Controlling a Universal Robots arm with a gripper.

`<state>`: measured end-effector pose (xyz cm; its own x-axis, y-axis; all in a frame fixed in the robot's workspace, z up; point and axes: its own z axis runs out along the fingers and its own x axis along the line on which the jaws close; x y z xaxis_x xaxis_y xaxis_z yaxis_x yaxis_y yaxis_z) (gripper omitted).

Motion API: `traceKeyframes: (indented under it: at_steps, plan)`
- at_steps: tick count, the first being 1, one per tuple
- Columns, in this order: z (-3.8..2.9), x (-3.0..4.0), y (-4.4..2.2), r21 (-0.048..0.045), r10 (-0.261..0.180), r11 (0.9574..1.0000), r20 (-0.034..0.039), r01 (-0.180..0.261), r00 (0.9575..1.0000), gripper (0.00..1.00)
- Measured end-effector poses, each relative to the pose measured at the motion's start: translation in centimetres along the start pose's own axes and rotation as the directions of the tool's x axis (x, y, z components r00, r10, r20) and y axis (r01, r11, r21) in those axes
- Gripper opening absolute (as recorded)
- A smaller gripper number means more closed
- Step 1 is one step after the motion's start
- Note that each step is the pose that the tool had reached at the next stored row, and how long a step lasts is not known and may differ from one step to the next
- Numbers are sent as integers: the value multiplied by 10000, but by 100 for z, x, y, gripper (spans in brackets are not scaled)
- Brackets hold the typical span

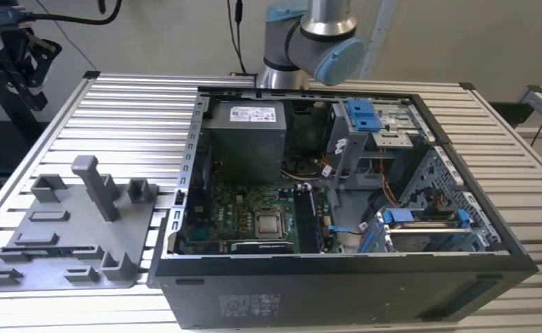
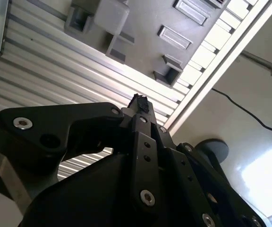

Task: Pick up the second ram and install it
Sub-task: 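Reach for the second ram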

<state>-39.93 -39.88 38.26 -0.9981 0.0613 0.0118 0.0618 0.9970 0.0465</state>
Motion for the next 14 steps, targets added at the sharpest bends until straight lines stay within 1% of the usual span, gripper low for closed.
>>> traceKeyframes:
  at_steps: [3,7,11,14]
  plan:
    - [1,1,-2,-1,1,10000,1,-1,10000,11]
    - [10,-2,-38,-1,-22,10000,1,22,10000,11]
    - [25,-4,-65,2,-307,9995,-14,307,9995,11]
    - [34,-5,-83,7,-570,9984,-28,570,9984,11]
